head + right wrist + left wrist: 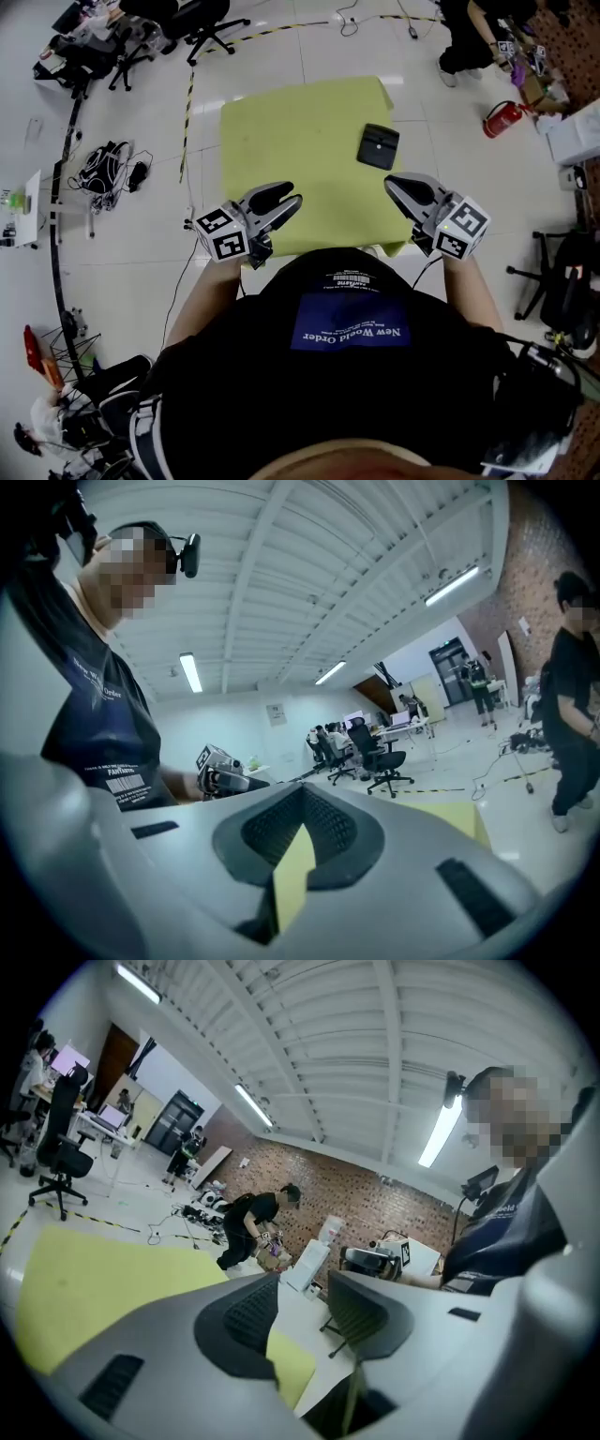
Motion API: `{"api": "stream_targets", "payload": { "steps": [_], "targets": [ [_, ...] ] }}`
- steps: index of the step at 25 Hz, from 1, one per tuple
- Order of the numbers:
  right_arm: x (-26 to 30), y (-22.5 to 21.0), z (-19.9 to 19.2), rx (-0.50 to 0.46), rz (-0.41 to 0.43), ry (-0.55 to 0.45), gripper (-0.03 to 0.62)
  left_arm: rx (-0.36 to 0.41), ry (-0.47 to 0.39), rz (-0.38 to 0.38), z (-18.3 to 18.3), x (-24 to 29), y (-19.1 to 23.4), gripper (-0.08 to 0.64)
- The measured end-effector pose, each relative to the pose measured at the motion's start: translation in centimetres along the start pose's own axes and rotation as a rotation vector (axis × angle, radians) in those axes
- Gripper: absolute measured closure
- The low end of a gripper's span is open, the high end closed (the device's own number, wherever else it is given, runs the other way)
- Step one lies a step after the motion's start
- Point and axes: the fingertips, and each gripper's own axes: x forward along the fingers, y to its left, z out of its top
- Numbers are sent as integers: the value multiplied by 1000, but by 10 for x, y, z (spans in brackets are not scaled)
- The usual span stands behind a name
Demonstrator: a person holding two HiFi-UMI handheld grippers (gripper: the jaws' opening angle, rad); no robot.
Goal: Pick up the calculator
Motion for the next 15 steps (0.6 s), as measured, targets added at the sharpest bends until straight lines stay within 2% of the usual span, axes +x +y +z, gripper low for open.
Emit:
{"api": "stream_targets", "payload": {
  "steps": [4,6,8,11,15],
  "targets": [
    [-2,-4,-2,9,-61,-4,607,-24,110,-15,-12,26,25,307],
    [-9,-10,-4,14,-87,-10,607,-24,177,-11,-22,49,35,189],
    [-20,-19,-8,22,-111,-17,607,-19,236,9,-30,75,45,128],
    [-38,-36,-11,36,-140,-33,607,-57,301,75,-40,117,64,95],
    [-67,-63,-17,49,-166,-53,607,-123,416,227,-66,175,101,69]
  ]
}}
